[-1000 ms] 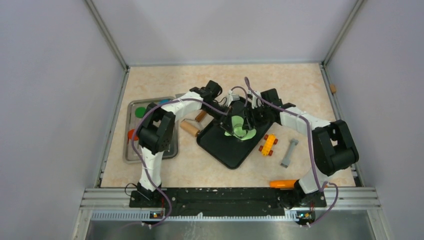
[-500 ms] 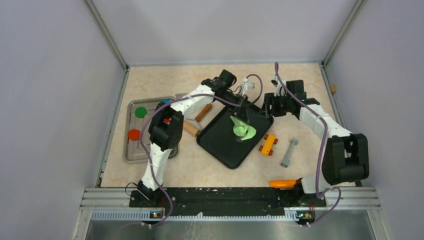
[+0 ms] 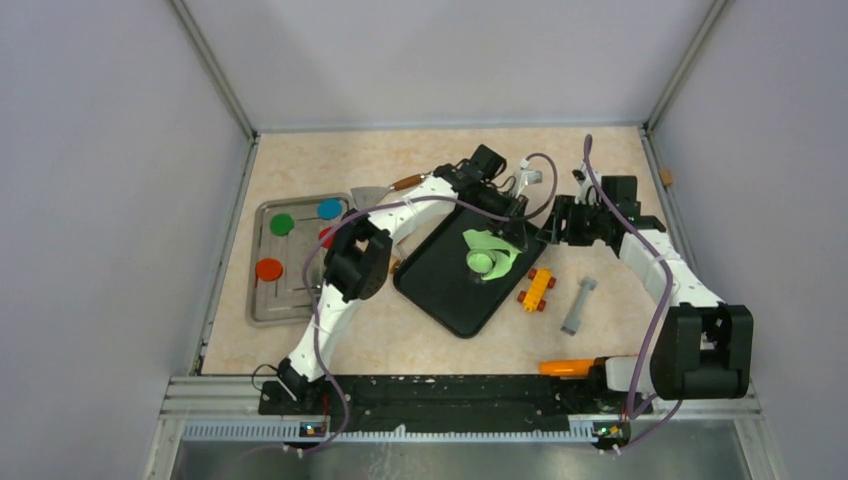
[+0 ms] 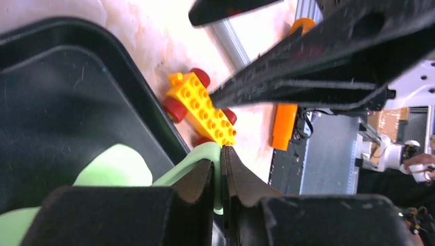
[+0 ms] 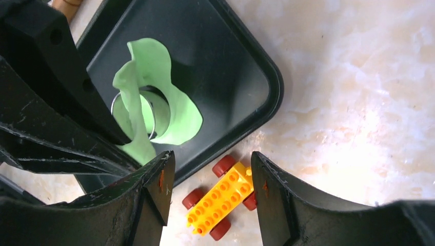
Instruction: Roll out the dumpling wrappers from the dough
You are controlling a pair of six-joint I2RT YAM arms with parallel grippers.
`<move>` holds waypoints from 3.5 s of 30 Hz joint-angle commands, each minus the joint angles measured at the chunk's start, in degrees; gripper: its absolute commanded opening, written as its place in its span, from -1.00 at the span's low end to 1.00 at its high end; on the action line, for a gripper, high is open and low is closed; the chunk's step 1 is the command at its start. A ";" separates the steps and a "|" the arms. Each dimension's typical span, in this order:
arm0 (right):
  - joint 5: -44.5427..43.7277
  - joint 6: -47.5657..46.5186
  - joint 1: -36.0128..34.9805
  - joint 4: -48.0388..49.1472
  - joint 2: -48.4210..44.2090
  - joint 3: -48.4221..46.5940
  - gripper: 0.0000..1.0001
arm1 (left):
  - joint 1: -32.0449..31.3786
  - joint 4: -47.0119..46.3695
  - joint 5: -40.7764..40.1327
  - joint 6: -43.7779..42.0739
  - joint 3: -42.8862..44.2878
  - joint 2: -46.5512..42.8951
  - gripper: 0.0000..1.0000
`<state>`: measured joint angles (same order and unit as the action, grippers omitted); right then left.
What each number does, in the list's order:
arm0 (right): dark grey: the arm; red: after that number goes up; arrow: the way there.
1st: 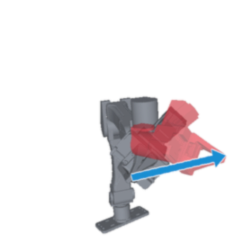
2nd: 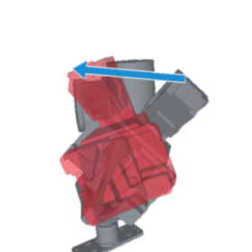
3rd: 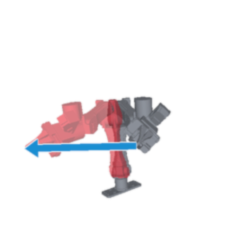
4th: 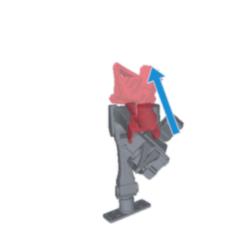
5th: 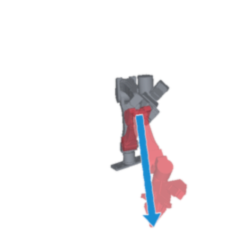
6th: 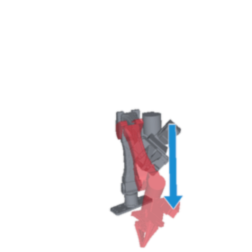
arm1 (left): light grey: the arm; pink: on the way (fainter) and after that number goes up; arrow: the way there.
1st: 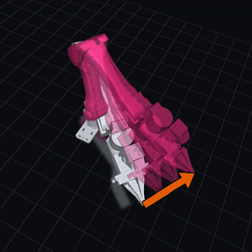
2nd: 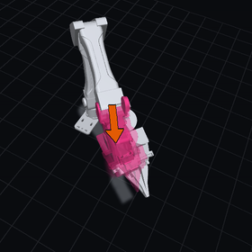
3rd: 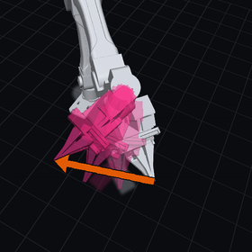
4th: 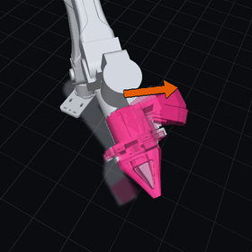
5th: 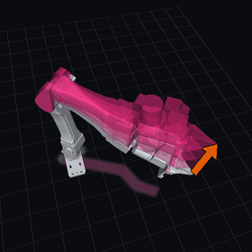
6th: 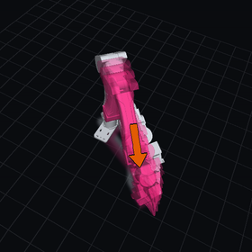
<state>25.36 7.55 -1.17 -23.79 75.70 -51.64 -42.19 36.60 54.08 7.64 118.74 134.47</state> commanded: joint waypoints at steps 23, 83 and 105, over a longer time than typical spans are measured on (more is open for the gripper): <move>20.85 6.24 3.10 10.67 10.20 -2.86 0.33 | 3.99 7.89 5.13 -6.37 4.62 -4.94 0.42; 13.12 -15.74 -11.89 -5.57 27.34 -26.00 0.47 | 18.74 16.45 -11.57 -15.08 -22.40 -26.92 0.41; -12.54 -15.98 -25.94 -7.16 41.53 -33.02 0.31 | 23.81 13.70 -13.48 -13.14 -33.67 -37.64 0.39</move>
<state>19.62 -9.96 -26.26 -32.38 116.88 -85.19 -18.65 51.83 40.58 -5.93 85.06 97.80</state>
